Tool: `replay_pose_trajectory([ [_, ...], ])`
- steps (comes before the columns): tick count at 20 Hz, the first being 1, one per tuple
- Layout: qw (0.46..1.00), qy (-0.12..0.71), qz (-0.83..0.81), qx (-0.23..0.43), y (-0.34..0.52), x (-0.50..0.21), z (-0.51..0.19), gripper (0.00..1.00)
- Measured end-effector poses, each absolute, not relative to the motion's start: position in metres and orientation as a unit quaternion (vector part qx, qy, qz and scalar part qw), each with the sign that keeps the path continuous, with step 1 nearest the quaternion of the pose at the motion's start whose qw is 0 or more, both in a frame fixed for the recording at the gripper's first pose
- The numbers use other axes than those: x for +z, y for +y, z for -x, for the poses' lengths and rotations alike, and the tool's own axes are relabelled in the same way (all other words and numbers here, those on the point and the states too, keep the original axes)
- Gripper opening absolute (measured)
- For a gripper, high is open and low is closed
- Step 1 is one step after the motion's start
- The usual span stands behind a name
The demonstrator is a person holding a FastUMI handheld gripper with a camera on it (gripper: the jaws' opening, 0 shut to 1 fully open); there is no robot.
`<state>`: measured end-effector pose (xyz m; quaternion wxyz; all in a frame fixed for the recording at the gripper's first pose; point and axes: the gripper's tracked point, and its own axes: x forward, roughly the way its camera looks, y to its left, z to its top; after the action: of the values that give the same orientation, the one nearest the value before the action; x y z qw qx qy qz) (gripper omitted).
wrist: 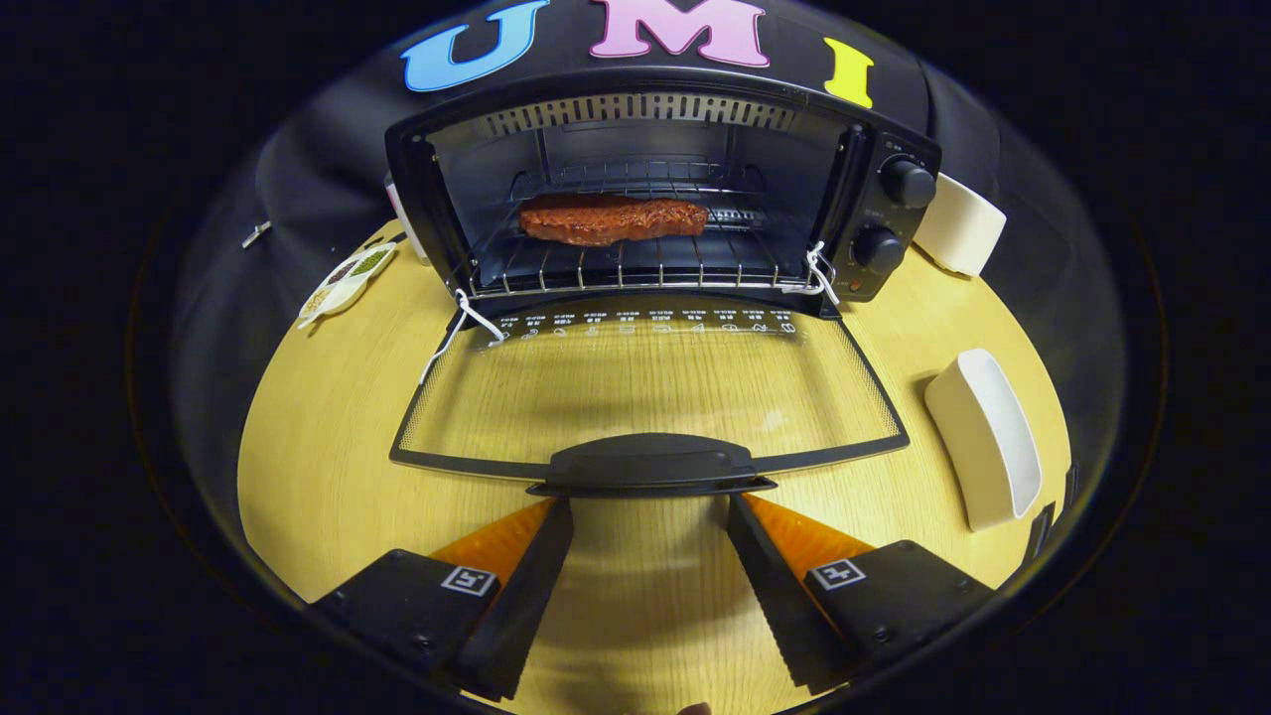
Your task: Open the toaster oven, put the food inside, and close the toaster oven door.
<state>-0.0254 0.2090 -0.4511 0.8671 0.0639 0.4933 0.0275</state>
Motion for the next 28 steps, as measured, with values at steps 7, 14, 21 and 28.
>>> replay_pose_trajectory([
  [7,0.881,0.465,-0.074,0.034,0.206,-0.417,0.025,0.98],
  [14,0.903,0.420,-0.079,0.040,0.203,-0.382,0.014,0.98],
  [21,0.929,0.359,-0.074,0.043,0.197,-0.342,-0.019,0.96],
  [28,0.951,0.297,-0.063,0.061,0.193,-0.294,-0.069,0.97],
])
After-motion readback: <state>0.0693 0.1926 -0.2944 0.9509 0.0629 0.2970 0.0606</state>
